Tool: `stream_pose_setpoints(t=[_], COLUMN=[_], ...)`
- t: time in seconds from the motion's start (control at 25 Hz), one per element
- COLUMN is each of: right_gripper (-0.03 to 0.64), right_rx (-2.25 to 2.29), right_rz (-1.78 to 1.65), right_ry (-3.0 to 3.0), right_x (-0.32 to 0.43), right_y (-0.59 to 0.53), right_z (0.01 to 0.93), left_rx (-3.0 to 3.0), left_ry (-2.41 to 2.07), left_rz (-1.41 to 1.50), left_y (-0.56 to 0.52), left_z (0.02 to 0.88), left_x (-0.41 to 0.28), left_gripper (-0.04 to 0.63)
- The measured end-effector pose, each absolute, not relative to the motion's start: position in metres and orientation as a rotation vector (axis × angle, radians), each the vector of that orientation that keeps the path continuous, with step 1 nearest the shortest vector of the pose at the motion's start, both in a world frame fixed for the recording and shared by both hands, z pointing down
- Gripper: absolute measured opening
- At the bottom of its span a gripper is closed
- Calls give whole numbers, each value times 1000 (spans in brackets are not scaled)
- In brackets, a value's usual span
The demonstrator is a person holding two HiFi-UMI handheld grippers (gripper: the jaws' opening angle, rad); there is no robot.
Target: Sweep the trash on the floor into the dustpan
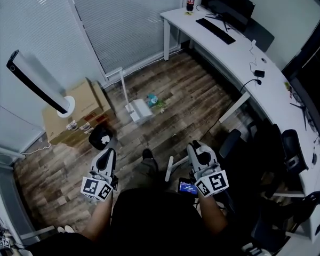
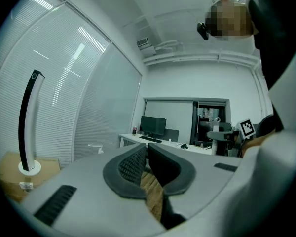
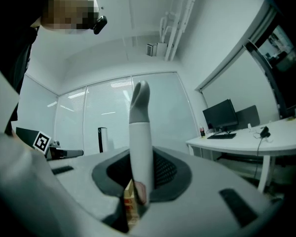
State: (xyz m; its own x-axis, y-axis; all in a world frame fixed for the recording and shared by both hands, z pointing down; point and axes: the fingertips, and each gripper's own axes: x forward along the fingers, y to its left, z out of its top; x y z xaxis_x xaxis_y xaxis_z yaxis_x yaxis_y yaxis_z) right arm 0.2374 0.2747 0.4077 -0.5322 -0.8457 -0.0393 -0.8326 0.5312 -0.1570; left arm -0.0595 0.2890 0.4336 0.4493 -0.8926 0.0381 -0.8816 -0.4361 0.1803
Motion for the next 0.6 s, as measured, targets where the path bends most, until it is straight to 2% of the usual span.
stream_pose_setpoints(t=[0.6], right_gripper=[61], right_rx=[-1538], right_rz=[-190], right_ry=[2645], right_x=[241], right_y=[134], right_z=[403], left_rx=[2534], left_ry=[-1464], left_rz=[-50], left_y=[123], left_z=[452], left_x=[-70], left_gripper=[16])
